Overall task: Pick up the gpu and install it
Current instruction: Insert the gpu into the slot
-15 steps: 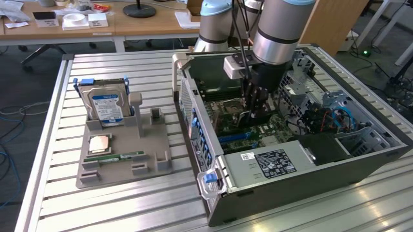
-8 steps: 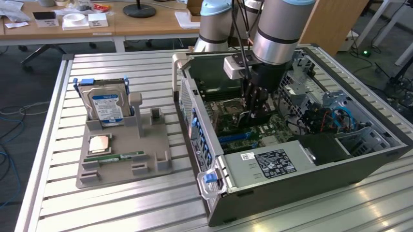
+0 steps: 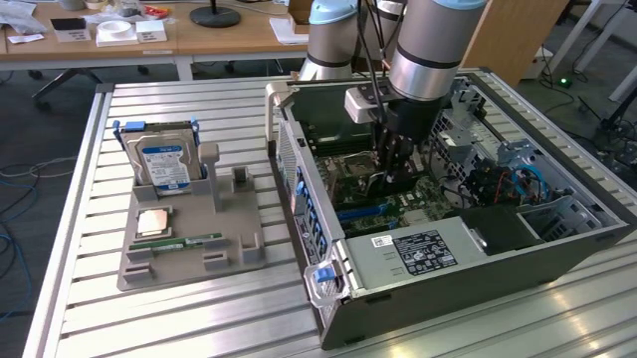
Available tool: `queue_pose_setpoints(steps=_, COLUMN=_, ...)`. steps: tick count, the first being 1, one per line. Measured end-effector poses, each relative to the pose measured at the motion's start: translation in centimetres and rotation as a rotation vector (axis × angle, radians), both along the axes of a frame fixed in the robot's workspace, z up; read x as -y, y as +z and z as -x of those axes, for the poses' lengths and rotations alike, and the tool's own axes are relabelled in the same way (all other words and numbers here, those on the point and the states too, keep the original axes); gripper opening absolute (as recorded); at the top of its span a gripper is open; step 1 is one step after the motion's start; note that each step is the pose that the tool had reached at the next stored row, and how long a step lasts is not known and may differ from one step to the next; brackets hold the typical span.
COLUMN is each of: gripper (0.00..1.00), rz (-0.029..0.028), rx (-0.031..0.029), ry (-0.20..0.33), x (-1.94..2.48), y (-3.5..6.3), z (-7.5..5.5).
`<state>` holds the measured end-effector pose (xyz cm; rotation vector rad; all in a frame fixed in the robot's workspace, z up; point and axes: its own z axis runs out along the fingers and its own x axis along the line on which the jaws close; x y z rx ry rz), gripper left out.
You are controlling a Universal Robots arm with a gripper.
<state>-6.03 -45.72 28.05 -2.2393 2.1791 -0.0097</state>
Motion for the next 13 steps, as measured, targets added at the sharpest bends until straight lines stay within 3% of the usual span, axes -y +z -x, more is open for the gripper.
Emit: queue_pose_setpoints(steps=13, gripper=0.26, rz=0.0, rx=0.0001, ry=0.0, x=-0.01, y=-0.26, z=0.24)
